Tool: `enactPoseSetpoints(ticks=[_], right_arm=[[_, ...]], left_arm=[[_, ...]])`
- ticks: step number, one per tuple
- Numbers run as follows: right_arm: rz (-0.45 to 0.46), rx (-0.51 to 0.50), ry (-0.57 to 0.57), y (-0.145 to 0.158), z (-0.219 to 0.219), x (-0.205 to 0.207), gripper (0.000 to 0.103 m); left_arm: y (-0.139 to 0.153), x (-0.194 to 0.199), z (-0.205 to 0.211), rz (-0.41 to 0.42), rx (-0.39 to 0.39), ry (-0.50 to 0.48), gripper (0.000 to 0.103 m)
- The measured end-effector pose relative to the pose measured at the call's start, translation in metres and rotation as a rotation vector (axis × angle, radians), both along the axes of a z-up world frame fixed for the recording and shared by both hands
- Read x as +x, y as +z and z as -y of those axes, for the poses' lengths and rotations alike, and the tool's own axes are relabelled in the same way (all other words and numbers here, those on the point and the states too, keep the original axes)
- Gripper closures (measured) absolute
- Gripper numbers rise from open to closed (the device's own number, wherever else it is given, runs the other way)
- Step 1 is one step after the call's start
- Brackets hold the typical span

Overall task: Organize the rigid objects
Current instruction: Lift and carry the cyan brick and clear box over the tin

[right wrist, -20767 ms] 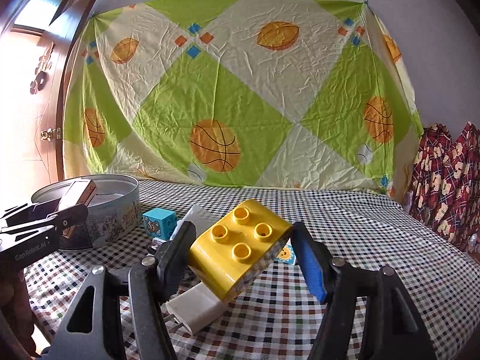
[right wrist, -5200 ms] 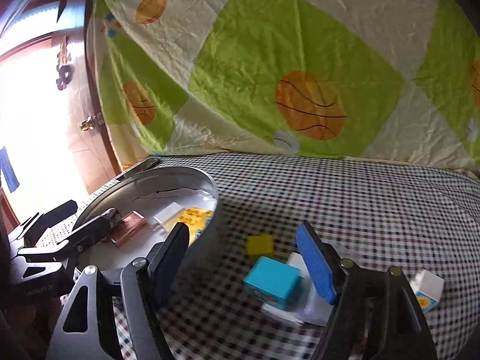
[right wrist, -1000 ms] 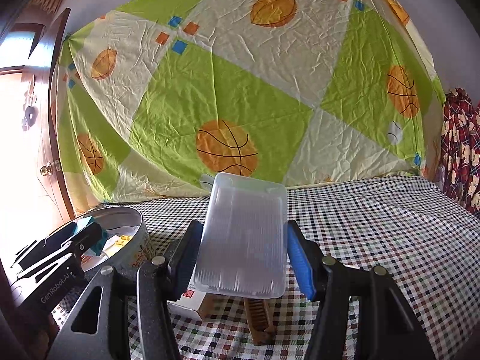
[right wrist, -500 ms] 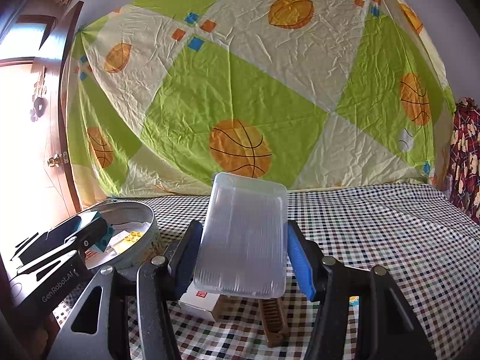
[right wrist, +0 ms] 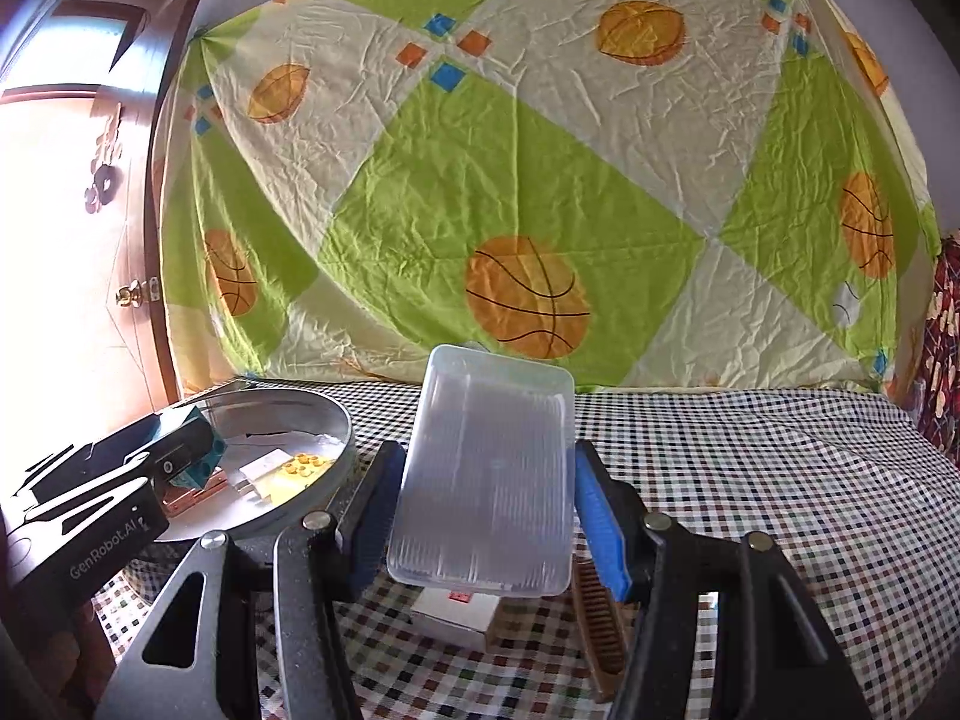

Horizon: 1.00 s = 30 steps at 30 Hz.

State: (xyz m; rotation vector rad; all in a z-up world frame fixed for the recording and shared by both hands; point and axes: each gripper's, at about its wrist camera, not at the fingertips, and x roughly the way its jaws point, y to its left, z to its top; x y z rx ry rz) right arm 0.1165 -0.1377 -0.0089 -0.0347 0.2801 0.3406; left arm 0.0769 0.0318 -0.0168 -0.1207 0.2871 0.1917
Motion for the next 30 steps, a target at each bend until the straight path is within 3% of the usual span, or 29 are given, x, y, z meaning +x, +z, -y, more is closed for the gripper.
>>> enactPoseSetpoints(ticks=[30], right_arm=[[0.008, -0.018, 0.118, -0.004, -0.053, -0.015, 0.044]], left_arm=[[-0.002, -0.007, -0.039, -0.009, -0.012, 0.074, 0.060]])
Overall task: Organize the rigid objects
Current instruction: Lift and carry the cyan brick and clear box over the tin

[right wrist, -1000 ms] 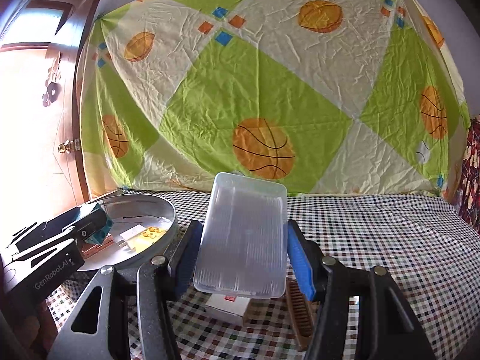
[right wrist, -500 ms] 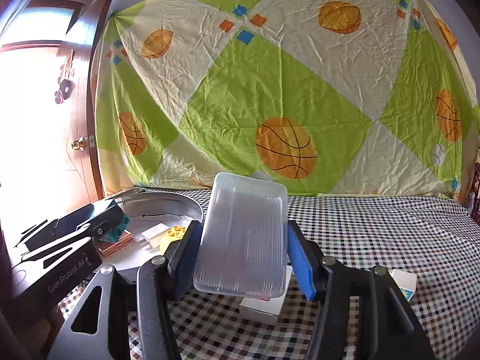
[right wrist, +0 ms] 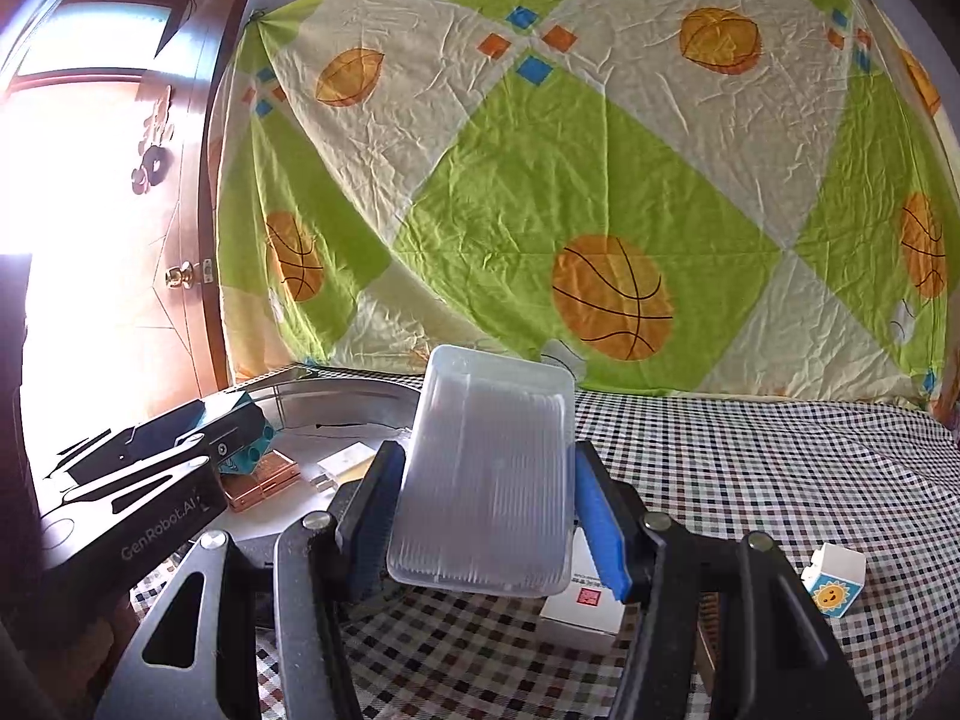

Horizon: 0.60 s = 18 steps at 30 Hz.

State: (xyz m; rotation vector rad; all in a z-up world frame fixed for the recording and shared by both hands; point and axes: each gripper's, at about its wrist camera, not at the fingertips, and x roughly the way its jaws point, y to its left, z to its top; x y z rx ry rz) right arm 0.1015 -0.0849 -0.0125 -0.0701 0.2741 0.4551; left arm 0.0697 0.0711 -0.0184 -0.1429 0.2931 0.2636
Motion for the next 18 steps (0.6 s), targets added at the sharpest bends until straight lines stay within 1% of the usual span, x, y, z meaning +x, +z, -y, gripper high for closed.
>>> enactPoseSetpoints(ticks=[18], right_arm=[[0.007, -0.020, 0.043, -0.001, -0.029, -0.005, 0.044]], left_arm=[[-0.002, -0.005, -0.029, -0.004, -0.020, 0.043, 0.060]])
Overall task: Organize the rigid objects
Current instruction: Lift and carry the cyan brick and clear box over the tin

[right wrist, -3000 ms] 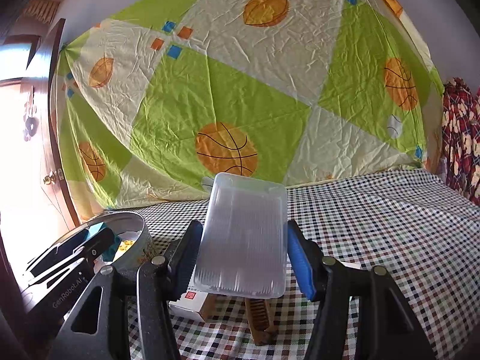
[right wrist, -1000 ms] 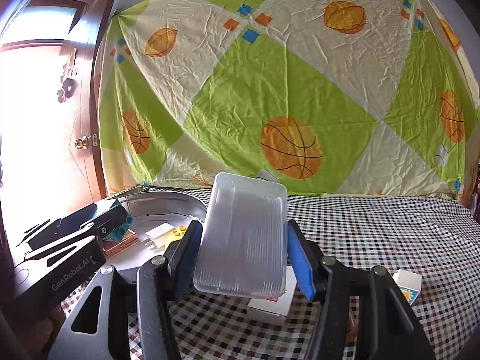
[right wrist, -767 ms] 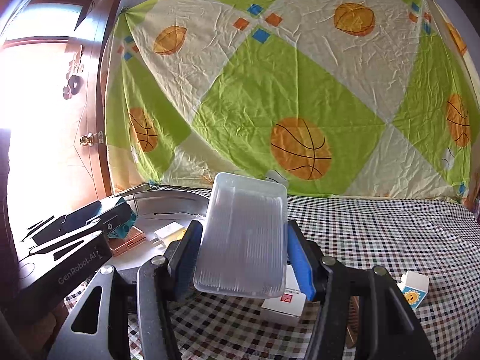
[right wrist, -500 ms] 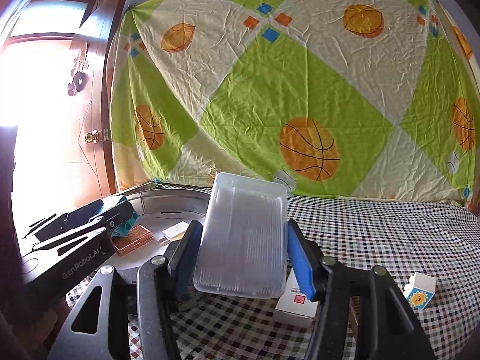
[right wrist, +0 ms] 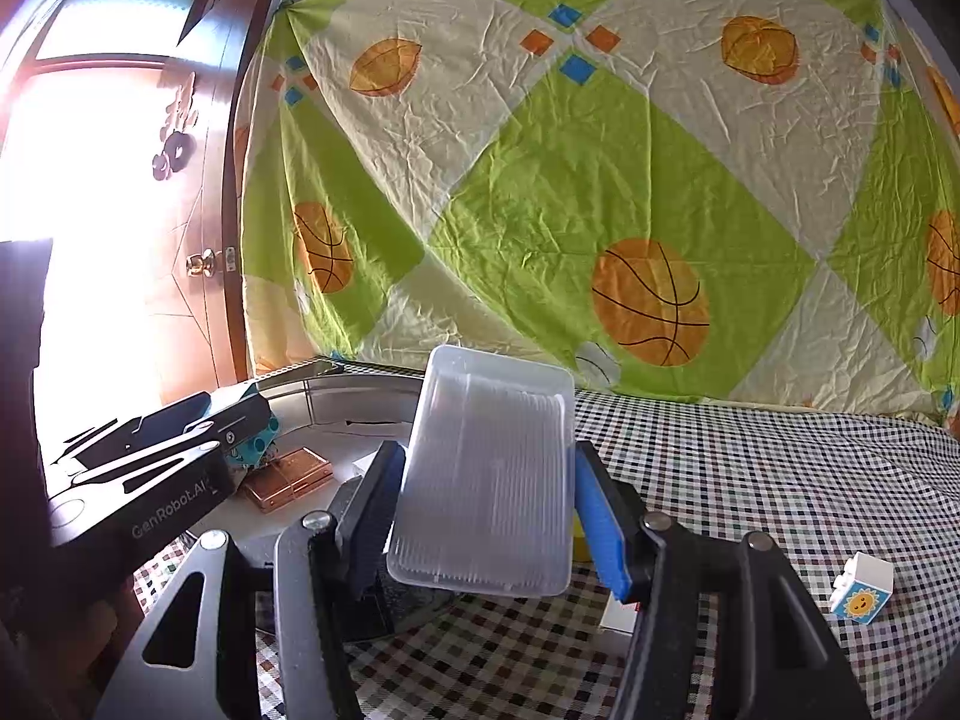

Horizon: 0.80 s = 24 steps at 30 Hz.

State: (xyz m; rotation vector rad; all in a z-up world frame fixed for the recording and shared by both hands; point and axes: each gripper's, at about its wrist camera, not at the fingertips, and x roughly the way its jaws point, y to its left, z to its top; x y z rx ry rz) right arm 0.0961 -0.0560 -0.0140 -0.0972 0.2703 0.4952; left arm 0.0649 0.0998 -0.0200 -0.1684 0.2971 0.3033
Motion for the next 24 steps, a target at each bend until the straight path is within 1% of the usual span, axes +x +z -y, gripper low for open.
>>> enactPoseSetpoints(ticks=[6, 14, 24], right_arm=[[-0.001, -0.006, 0.020, 0.000, -0.010, 0.000, 0.044], [0.001, -0.013, 0.031, -0.002, -0.019, -0.002, 0.044], [0.007, -0.022, 0.048, -0.003, -0.030, -0.003, 0.044]], left_arm=[[0.001, -0.002, -0.003, -0.002, 0.018, 0.006, 0.060], [0.001, -0.002, -0.010, -0.003, 0.011, 0.006, 0.060], [0.000, -0.005, -0.027, -0.007, -0.001, 0.030, 0.060]])
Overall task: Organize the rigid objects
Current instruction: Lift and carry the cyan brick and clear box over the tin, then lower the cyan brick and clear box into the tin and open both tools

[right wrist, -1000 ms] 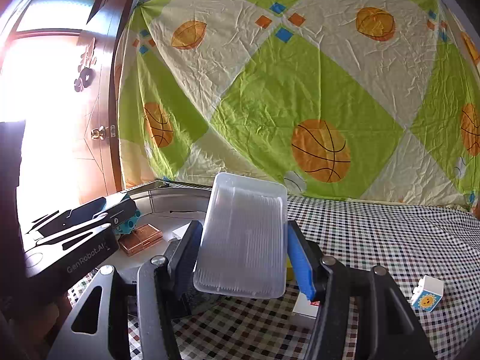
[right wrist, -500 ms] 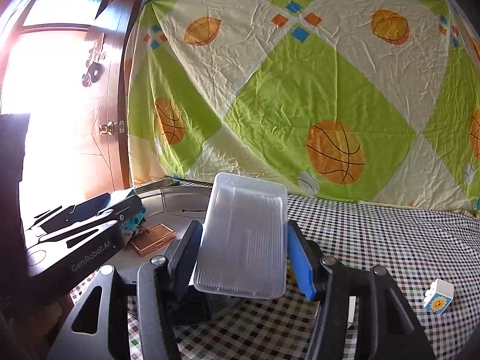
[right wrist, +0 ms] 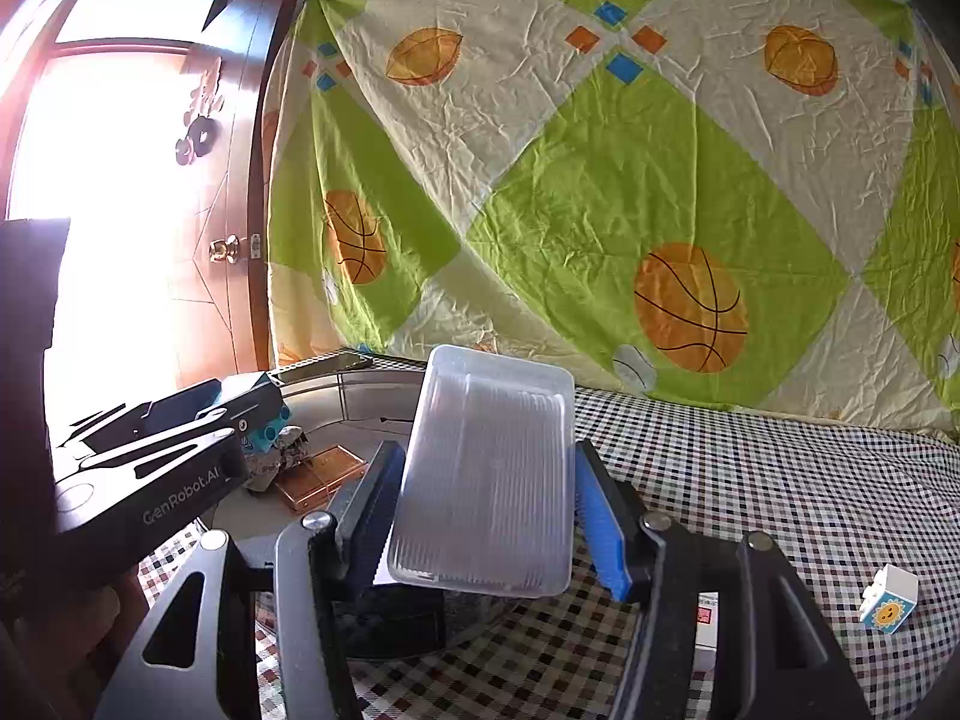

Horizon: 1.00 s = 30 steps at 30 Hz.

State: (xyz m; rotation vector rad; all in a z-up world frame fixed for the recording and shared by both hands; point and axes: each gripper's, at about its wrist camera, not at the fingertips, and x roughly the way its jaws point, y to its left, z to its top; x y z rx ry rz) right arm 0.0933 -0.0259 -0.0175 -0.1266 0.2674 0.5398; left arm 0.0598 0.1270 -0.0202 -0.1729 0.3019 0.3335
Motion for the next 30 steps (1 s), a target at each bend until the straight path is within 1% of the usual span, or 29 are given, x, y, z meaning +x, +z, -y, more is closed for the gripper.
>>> enactPoseSetpoints(ticks=[6, 13, 20, 27, 30], right_arm=[[0.002, -0.003, 0.009, 0.000, -0.006, -0.002, 0.044], [0.003, -0.014, 0.029, -0.001, -0.016, -0.002, 0.044], [-0.022, -0.038, 0.060, -0.003, -0.029, 0.003, 0.044], [-0.089, -0.018, 0.061, 0.001, -0.027, 0.020, 0.044], [-0.128, -0.010, 0.070, 0.003, -0.026, 0.028, 0.044]], left_arm=[[0.001, -0.003, -0.004, 0.004, 0.008, 0.007, 0.060], [-0.001, -0.005, -0.015, -0.002, -0.003, 0.026, 0.060], [-0.001, 0.002, -0.021, -0.029, 0.005, 0.014, 0.060], [-0.003, 0.024, -0.024, -0.111, 0.013, -0.040, 0.060], [-0.006, 0.036, -0.025, -0.155, -0.016, -0.088, 0.060]])
